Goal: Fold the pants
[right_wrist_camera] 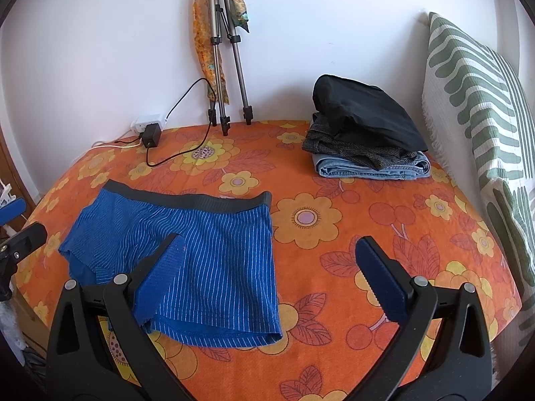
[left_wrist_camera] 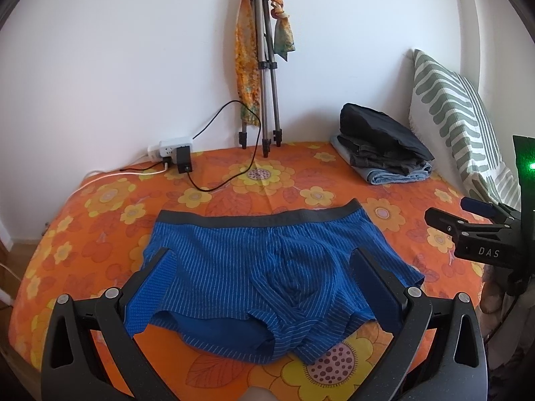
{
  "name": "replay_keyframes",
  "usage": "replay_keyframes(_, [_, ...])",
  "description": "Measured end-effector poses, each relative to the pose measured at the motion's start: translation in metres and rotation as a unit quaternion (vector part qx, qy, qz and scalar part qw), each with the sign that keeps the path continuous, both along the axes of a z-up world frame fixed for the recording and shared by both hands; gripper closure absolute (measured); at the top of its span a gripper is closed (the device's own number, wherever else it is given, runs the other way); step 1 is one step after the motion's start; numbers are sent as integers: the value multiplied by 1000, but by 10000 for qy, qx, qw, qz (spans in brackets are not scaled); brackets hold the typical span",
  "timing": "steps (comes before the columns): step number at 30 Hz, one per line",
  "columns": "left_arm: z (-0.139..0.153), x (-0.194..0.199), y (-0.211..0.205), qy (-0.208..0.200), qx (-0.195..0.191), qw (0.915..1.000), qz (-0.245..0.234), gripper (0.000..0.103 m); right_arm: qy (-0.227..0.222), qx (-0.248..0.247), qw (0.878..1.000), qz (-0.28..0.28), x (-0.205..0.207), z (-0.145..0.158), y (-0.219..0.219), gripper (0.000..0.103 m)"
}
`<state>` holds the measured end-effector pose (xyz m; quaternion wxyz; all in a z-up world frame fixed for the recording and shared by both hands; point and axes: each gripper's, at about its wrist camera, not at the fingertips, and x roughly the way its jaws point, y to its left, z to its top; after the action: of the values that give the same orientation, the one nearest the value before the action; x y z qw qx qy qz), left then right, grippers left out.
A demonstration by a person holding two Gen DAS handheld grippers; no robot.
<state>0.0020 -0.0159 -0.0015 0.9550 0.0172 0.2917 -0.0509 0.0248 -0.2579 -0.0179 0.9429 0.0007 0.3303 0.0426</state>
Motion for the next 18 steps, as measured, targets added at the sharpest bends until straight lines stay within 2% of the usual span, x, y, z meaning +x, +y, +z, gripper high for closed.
replay_keyframes(9, [-8,1,-15,141,11,9996,-227,1,-8,53,9999,-110,3,3,-2,0])
replay_keyframes(18, [-27,9,-51,639,-53,9942,-868,20,-58,360,9989,-282,20,14,-37,0])
